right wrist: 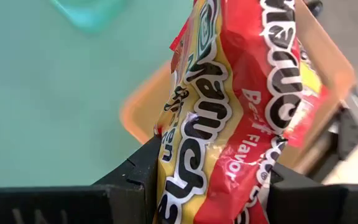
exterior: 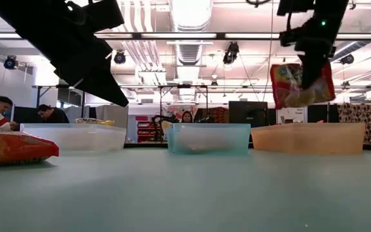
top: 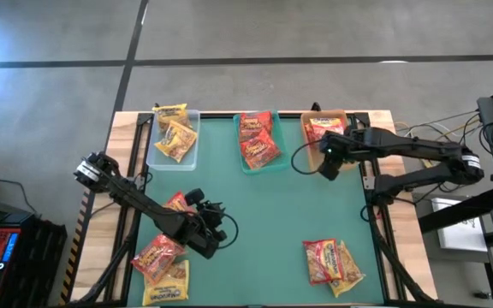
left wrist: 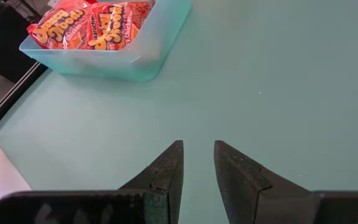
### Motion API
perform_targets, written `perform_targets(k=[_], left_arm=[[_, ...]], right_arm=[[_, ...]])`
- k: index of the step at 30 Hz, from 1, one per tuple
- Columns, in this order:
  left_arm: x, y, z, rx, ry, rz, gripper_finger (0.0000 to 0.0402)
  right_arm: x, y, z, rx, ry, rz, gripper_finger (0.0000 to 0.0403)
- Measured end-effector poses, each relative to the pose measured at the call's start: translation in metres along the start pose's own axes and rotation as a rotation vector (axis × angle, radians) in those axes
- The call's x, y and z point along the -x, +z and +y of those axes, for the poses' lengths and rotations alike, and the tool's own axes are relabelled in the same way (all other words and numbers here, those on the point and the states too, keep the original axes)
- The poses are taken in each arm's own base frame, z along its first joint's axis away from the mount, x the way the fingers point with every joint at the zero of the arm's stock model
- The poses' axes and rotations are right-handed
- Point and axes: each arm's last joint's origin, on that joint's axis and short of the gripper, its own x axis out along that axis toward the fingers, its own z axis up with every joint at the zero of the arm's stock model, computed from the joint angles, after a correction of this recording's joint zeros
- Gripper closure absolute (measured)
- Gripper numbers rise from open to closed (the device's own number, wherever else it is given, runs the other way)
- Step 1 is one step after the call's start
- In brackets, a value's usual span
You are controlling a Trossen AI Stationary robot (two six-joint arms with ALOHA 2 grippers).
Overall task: Sort Maruchan noodles
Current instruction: Put the orange noodle pack into the orange bin
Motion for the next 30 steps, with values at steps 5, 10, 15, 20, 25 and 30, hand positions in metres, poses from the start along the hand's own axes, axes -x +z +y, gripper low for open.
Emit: perform_targets(k=[5,10,15,20,25,30], left_arm=[[0.000,0.000,0.000,0.005,-0.003,-0.003,0.0328],[0.000,0.001,0.000,0.006,0.006,-0.013,0.0328],[0.000,0.002,0.000,0.010,0.012,-0.021,0.0328],[-0.001,0.002,0.001,0.012,0.016,-0.022,0.0328],[-0.001,0.003,0.001,0.014,0.022,-0.026,0.0328],[-0.002,0.003,0.002,0.016,0.038,-0.040,0.0328]], right_arm=[[-0.014,0.002,-0.001,0.098,-0.023,0.061,0.0263],[-0.028,0.004,0.003,0.349,-0.036,0.122,0.0257],[-0.041,0.009,0.005,0.459,-0.142,0.170,0.0256],[-0.055,0.013,0.007,0.524,-0.186,0.232,0.0255],[-0.067,0.014,0.012,0.590,-0.167,0.292,0.0255],[-0.075,0.016,0.011,0.615,-0.163,0.331,0.0251]])
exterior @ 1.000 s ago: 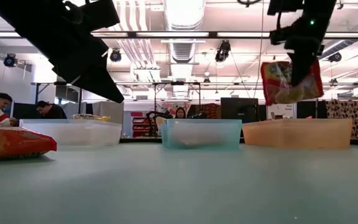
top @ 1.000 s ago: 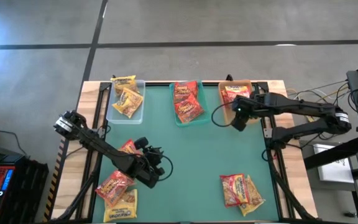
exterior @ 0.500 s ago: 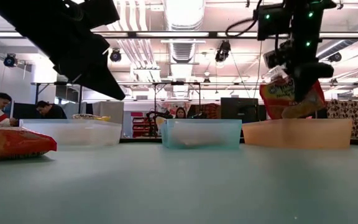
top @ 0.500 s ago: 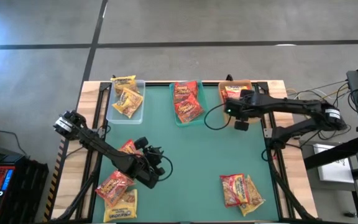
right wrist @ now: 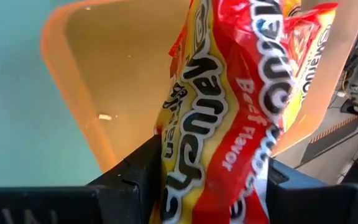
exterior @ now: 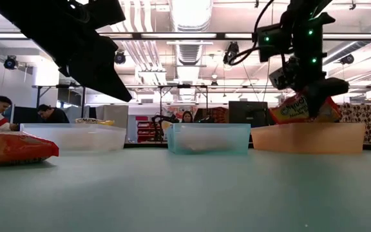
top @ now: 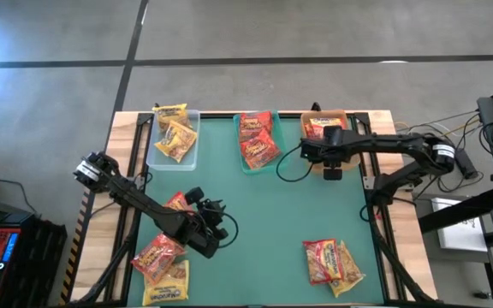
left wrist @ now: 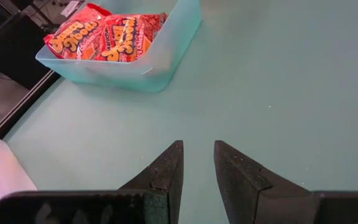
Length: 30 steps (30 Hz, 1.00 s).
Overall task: Sort Maruchan noodles
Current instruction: Put the orange noodle pack into the orange bin, then put the red noodle pack into the green bin
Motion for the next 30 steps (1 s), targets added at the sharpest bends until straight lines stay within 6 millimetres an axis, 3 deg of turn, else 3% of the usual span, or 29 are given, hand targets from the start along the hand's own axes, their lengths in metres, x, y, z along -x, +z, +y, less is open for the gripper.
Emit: perform_targets(k=[12,25,30], left_arm=[[-0.002,0.001,0.001,0.013,0.007,0.003,0.0328],[-0.010,0.005,0.006,0.031,0.032,0.012,0.0328],[-0.011,0.005,0.007,0.034,0.036,0.014,0.0328]], right_arm=[[-0.010,-0.009,-0.019,-0.130,0.090,0.019,0.0213],[-0.008,-0.015,-0.037,-0.189,-0.315,0.130,0.0176],[-0.003,-0.018,-0.038,-0.205,-0.332,0.114,0.0174]])
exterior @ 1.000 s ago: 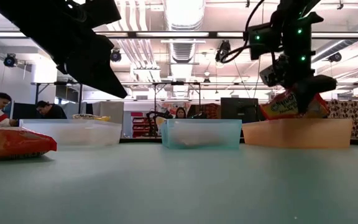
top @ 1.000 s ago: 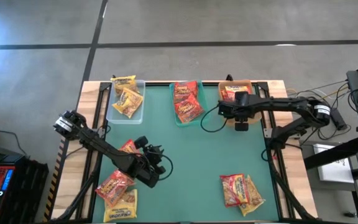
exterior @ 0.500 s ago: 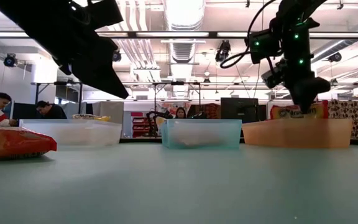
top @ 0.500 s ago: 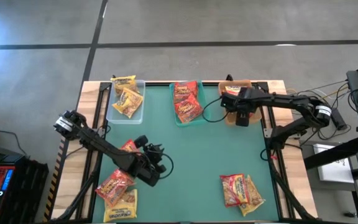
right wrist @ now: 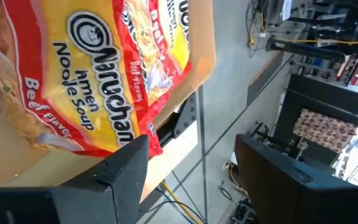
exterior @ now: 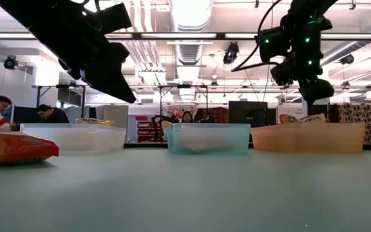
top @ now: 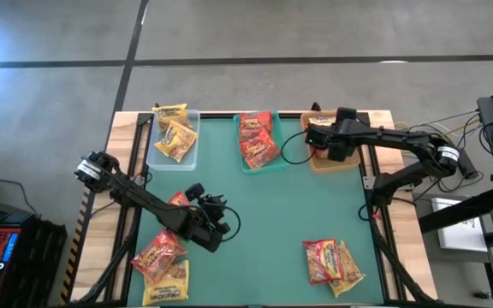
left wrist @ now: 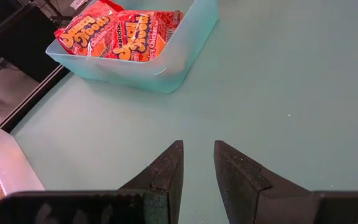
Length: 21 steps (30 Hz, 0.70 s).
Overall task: Sort Maruchan noodles
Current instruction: Put the red noodle pack into the green bin
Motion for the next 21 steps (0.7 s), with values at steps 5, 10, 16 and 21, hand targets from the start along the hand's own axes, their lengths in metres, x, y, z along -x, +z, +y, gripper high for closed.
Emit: perform_targets(k=[5,10,16,21], left_arm=[[-0.002,0.001,0.001,0.005,0.007,0.002,0.0328],[-0.004,0.003,0.001,0.029,0.004,-0.004,0.0328],[-0.004,0.006,-0.001,0.061,-0.016,-0.016,0.0328],[-0.003,0.009,-0.009,0.123,-0.103,-0.008,0.0328]], right_arm=[[0.011,-0.003,-0.012,-0.107,-0.041,-0.035,0.0174],[0.027,-0.001,-0.017,-0.457,0.226,-0.128,0.0174],[0.047,0.004,0.003,-0.805,0.650,-0.075,0.0178],[0.072,0.003,0.041,-0.749,0.772,-0.041,0.0179]])
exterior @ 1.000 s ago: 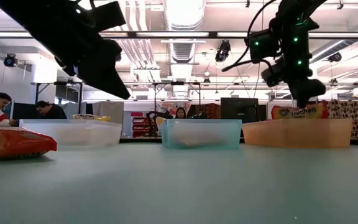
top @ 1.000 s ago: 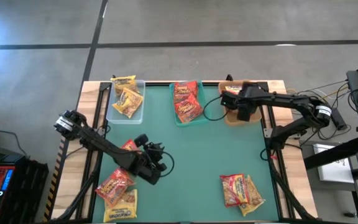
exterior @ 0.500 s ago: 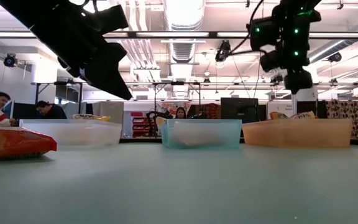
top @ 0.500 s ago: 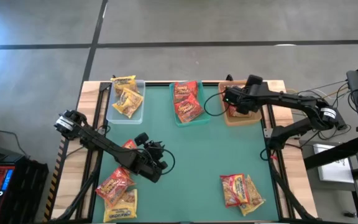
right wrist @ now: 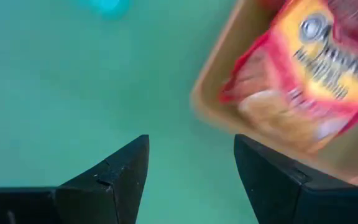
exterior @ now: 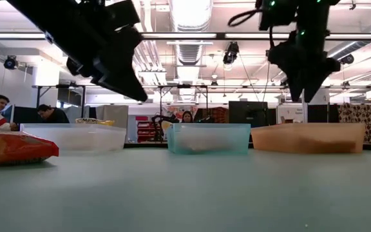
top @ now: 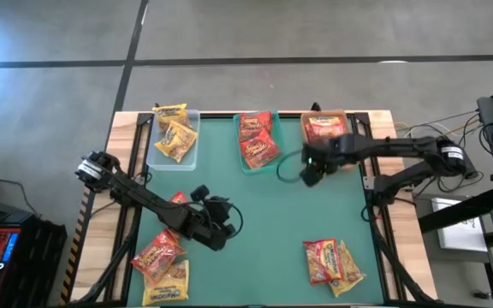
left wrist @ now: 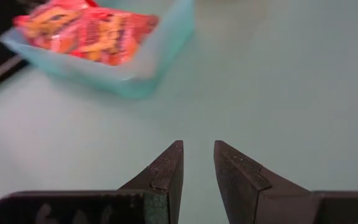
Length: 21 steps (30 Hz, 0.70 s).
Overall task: Sort Maruchan noodles
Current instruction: Put the red noodle pack into the green bin
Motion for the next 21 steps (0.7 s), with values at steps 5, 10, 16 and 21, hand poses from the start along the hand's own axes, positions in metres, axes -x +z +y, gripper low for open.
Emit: perform_targets(k=[5,10,16,21], left_arm=[[-0.001,-0.005,-0.021,0.002,-0.117,-0.025,0.0328],[-0.001,-0.014,-0.037,0.001,-0.177,-0.053,0.0328],[0.014,-0.025,-0.042,-0.046,-0.221,-0.029,0.0328],[0.034,-0.035,-0.025,-0.100,-0.190,0.119,0.0328]], right_arm=[[0.005,-0.037,0.029,-0.034,0.039,0.017,0.0179],[0.014,-0.078,0.053,-0.095,0.095,0.033,0.0179],[0.019,-0.108,0.095,-0.054,0.348,-0.090,0.0179],[0.011,-0.110,0.132,0.045,0.522,-0.213,0.0179]])
